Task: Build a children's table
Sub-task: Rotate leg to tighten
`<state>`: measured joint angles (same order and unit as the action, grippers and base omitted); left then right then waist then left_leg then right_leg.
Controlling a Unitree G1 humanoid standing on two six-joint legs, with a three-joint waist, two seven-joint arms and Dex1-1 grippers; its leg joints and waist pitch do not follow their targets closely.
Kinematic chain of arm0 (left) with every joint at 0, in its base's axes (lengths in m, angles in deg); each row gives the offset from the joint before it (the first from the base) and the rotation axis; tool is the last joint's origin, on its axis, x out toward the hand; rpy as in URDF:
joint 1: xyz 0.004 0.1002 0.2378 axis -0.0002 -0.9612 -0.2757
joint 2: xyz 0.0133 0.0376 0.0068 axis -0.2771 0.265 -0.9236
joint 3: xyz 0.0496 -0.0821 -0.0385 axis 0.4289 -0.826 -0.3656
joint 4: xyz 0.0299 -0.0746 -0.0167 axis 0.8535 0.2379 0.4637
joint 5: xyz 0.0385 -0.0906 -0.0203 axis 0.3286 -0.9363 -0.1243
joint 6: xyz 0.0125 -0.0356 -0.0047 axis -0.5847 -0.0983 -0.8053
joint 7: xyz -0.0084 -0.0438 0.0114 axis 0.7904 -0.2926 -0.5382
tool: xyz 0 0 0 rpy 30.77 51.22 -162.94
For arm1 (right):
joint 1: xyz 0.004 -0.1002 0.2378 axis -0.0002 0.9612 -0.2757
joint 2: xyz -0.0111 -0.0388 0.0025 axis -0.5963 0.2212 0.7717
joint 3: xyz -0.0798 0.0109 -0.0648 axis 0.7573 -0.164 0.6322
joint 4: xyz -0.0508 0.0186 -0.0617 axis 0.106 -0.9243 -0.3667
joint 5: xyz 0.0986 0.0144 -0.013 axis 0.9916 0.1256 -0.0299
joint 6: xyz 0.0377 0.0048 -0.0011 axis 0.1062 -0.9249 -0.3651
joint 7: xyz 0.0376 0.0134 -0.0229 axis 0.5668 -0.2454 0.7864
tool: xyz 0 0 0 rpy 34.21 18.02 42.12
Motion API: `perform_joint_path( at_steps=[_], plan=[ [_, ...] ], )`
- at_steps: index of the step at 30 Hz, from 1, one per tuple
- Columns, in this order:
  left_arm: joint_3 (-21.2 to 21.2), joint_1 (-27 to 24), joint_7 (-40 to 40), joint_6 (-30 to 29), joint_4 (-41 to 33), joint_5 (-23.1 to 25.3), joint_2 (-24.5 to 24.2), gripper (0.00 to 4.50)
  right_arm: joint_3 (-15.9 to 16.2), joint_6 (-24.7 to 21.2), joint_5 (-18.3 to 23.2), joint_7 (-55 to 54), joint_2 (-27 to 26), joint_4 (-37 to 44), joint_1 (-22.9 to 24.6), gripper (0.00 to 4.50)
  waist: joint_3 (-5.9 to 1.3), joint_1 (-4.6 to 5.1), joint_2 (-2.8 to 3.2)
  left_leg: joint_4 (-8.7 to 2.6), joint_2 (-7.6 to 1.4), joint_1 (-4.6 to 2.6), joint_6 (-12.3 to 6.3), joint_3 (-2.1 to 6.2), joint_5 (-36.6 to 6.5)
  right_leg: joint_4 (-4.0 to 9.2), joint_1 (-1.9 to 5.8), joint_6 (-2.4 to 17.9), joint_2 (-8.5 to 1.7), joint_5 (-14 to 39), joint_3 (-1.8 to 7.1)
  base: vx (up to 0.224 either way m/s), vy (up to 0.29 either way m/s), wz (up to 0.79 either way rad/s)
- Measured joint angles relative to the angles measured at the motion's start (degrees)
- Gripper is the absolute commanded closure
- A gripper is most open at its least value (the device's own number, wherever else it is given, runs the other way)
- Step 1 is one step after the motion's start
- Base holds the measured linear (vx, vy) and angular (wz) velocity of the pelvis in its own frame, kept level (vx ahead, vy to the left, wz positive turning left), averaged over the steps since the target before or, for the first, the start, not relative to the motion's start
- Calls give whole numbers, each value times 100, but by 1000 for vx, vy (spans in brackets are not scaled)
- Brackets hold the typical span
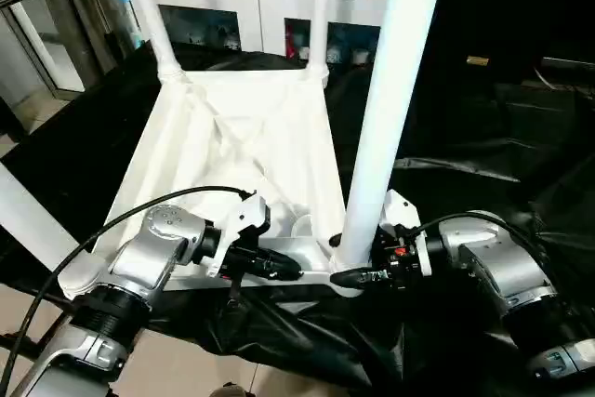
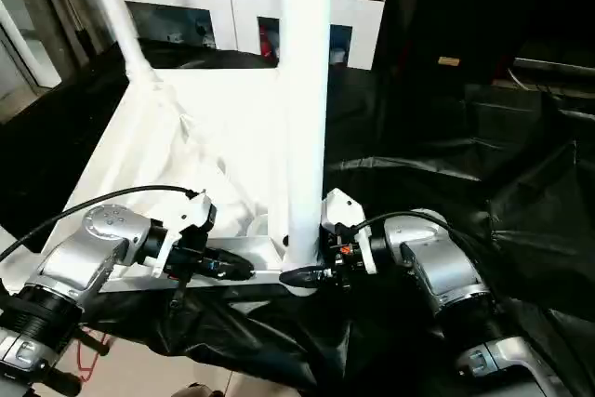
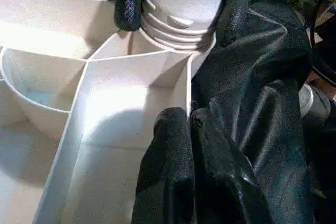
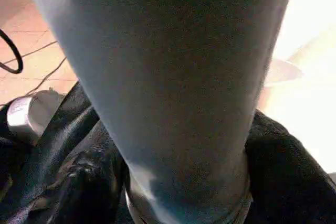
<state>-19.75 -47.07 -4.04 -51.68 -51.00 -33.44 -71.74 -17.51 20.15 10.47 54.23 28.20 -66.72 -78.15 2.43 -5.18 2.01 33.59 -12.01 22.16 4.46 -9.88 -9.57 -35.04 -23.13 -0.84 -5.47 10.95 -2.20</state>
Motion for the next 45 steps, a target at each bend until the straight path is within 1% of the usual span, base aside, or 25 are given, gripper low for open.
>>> perform_joint_path(
  at_steps=[3, 4, 7, 9, 11, 15, 18, 21, 22, 24, 25, 26, 28, 29, 32, 38, 45],
  plan=[
    [0, 0, 6, 0, 0, 0, -1, 450, 8, 2, 0, 2, 0, 0, 0, 141, 0, 0, 0, 0, 0, 0, 0, 0, 0, 0, 0, 0, 0, 0, -1, 0, 0, 0],
    [1, 0, 5, 6, 1, 0, -1, 406, 18, 4, 0, 2, 0, 0, 0, 167, 0, 0, 0, 0, 0, 0, 0, 0, 0, 0, 0, 0, 0, 0, -1, 0, 0, 0],
    [9, 8, -137, 224, -2, 49, 33, 396, 19, 85, -6, -20, -7, -22, 1, 175, 0, 2, -1, 1, 0, 0, 0, 0, 0, -1, 0, 1, 0, 0, 0, 0, 0, 0],
    [17, 29, -212, 291, -29, 79, 36, 372, 24, 103, -4, -41, -21, -21, 2, 183, 0, 12, -1, 0, 0, -2, 0, 0, 0, -4, 0, 0, 1, -1, -1, 0, 0, 0],
    [4, 87, -454, 373, -29, 192, 11, 353, 50, 104, -2, -40, -45, -1, 9, 183, -1, 17, -2, 1, 0, -5, 0, 1, 0, -7, 0, 0, 5, -1, -1, 0, 0, 0],
    [-1, 90, -556, 400, 7, 254, -7, 351, 71, 105, 0, -37, -49, 44, 26, 183, -1, 21, -3, 5, 0, -4, 0, 1, 1, -4, 0, 0, 6, 0, 0, 0, 0, 0],
    [13, 90, -444, 341, 5, 276, -114, 351, 76, 120, 5, -29, -48, 46, 34, 183, -2, 27, -5, 6, 0, -3, -1, 0, 0, 0, 0, 0, 6, 0, 0, 0, 0, 0],
    [20, 76, -256, -21, -136, 197, -234, 351, 76, 131, 6, -27, -33, 44, 35, 183, -2, 20, -5, 6, 0, -4, -1, -1, 0, 0, 0, 0, 6, 0, 0, 0, 0, 0],
    [11, 69, -210, -245, -246, 77, -244, 351, 76, 140, 8, -24, -29, 38, 34, 183, -2, 20, -5, 6, 0, -4, 0, -1, 0, -1, 0, 0, 6, 0, 0, 0, 0, 0],
    [11, 60, -129, -459, -411, -73, -236, 351, 75, 171, 8, -24, -27, 27, 33, 183, -2, 20, -5, 6, 0, -5, 0, -2, 0, -3, 0, 0, 6, 0, 2, 0, 0, 0],
    [11, 57, -107, -523, -481, -151, -223, 334, 77, 183, 7, -24, -27, 16, 33, 183, -2, 20, -5, 6, 0, -6, 0, -2, 0, -4, 0, 0, 6, 0, 1, 0, 0, 0],
    [11, 55, -107, -533, -520, -183, -212, 317, 78, 191, 7, -24, -29, 8, 33, 183, -2, 20, -5, 6, 0, -6, 0, -2, 0, -5, 0, 0, 6, 0, 1, 0, 0, 0],
    [11, 32, -118, -514, -572, -201, -202, 314, 80, 208, 7, -24, -32, -4, 31, 183, -3, 20, -5, 6, 0, -6, -1, -1, 1, -6, 0, 0, 6, 0, 0, 0, 0, 0],
    [11, 16, -129, -493, -574, -198, -202, 303, 82, 211, 7, -24, -32, -5, 31, 183, -2, 20, -6, 6, 0, -5, -1, -1, 1, -5, 0, 0, 6, 0, 0, 0, 0, 0],
    [51, -94, -174, -482, -597, -146, -195, 292, 85, 222, 4, -24, -33, -12, 31, 183, -3, 21, -5, 10, 0, -4, -1, -1, 1, -4, 0, 0, 6, 0, 2, 0, 0, 0],
    [298, -233, -275, -501, -676, 4, -210, 292, 84, 227, 5, -28, -35, -29, 25, 183, -3, 21, -4, 10, 0, -6, -1, 0, 0, -8, 1, 0, 6, 0, 0, 0, 0, 0],
    [351, -234, -429, -233, -658, 181, -205, 292, 81, 232, 7, -32, -41, -34, 25, 183, -5, 22, -2, 10, 0, -9, 0, 0, 1, -9, 3, 0, 6, 0, 1, 0, 0, 0]
  ],
)
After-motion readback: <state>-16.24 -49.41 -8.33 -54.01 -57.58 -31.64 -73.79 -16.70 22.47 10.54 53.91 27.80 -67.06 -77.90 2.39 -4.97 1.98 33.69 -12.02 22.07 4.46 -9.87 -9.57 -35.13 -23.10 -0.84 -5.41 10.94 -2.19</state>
